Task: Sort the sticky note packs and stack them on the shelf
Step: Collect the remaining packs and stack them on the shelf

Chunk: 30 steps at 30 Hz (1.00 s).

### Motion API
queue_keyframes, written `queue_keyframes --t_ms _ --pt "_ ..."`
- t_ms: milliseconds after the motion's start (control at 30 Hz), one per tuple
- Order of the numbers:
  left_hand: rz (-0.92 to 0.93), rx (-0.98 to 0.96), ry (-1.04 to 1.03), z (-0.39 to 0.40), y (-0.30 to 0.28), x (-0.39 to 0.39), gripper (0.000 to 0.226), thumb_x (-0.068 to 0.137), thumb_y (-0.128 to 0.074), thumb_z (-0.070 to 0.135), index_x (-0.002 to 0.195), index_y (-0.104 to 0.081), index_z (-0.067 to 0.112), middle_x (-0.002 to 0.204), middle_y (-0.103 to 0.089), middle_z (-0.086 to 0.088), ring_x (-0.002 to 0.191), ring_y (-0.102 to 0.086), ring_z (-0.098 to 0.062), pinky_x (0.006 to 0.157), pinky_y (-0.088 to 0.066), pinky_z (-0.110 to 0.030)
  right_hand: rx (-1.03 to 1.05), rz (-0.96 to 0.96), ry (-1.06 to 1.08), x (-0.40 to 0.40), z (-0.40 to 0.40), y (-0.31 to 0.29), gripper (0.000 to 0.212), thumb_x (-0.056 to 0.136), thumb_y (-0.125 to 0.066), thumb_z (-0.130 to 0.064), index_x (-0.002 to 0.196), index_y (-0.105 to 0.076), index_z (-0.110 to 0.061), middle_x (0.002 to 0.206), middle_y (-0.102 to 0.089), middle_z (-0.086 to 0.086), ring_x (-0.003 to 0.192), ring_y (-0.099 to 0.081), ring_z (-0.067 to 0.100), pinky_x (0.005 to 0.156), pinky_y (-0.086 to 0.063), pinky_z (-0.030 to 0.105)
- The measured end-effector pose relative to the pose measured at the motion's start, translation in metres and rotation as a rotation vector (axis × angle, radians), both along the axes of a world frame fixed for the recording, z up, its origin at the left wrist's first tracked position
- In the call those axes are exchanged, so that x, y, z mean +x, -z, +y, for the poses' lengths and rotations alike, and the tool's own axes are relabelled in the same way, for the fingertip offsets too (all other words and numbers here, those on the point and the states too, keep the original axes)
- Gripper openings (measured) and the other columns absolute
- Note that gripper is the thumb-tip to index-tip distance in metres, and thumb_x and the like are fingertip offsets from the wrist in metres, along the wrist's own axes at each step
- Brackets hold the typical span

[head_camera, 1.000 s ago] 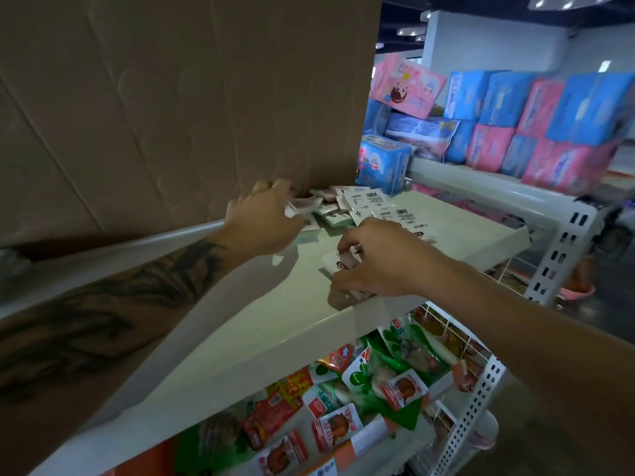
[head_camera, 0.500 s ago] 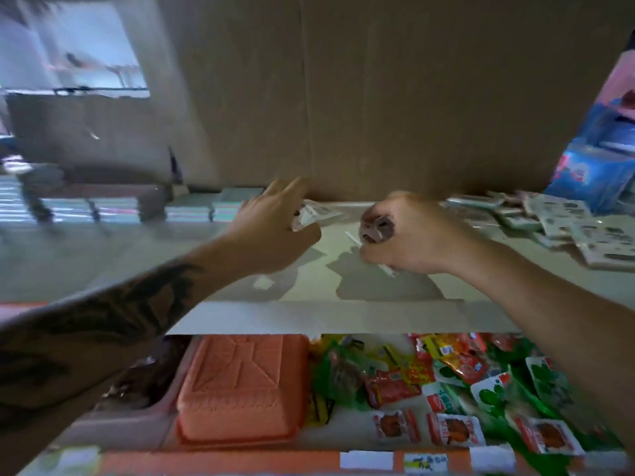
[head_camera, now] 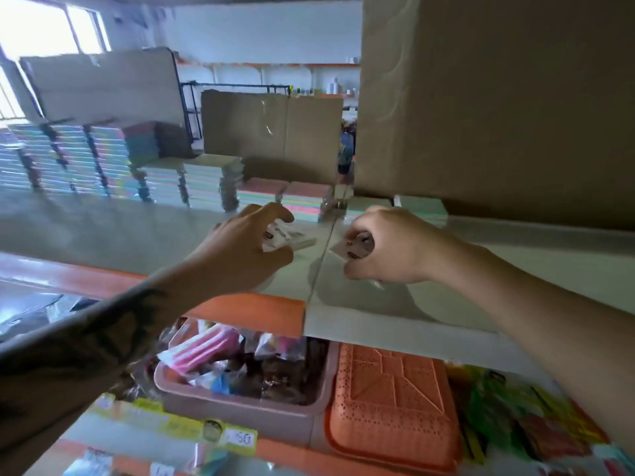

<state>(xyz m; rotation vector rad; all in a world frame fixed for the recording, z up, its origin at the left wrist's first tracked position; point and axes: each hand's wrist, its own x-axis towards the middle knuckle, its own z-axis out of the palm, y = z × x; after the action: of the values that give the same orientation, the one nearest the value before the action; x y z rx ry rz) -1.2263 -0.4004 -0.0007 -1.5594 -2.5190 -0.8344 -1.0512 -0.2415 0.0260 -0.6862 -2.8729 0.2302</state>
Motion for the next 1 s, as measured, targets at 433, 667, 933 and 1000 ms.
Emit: queue_keyframes --t_ms 433,667,933,1000 --pt "-0.028 0.044 0.173 -0.018 0.004 -0.079 0.056 0.067 -0.06 0.064 0.119 -0.058 0.043 0.117 -0.063 0.014 0.1 -0.057 -0.013 0.08 -0.042 -0.03 -0.028 0.019 -0.062 -0.072 -0.037 0.014 0.073 0.077 -0.076 -0.062 0.142 -0.051 -0.039 0.146 -0.051 -0.016 0.13 -0.05 0.007 0.11 -0.042 0.039" --pt "-0.169 0.195 0.24 -0.007 -0.003 -0.076 0.055 0.072 -0.073 0.072 0.113 -0.062 0.038 0.107 -0.069 0.014 0.077 -0.06 0.005 0.073 -0.045 -0.023 -0.072 0.445 -0.154 -0.08 -0.036 0.022 0.011 0.096 -0.07 -0.032 0.093 -0.075 -0.023 0.085 -0.072 -0.011 0.083 -0.067 0.006 0.078 -0.052 0.031" --pt "-0.637 0.47 0.387 0.007 -0.007 -0.066 0.042 0.078 -0.078 0.027 0.119 -0.071 0.017 0.087 -0.072 -0.003 0.063 -0.059 -0.014 0.056 -0.047 -0.029 -0.69 0.686 -0.04 -0.058 -0.029 0.014 0.015 0.093 -0.076 -0.026 0.104 -0.077 -0.016 0.097 -0.079 0.003 0.093 -0.075 0.022 0.086 -0.057 0.045" --pt "-0.71 0.469 0.4 0.011 -0.007 -0.064 0.042 0.077 -0.074 0.03 0.117 -0.073 0.016 0.08 -0.069 -0.008 0.061 -0.056 -0.017 0.056 -0.045 -0.03 -0.759 0.712 -0.026 -0.054 -0.029 0.015 0.017 0.092 -0.077 -0.025 0.108 -0.075 -0.02 0.097 -0.079 0.0 0.088 -0.074 0.013 0.08 -0.053 0.033"
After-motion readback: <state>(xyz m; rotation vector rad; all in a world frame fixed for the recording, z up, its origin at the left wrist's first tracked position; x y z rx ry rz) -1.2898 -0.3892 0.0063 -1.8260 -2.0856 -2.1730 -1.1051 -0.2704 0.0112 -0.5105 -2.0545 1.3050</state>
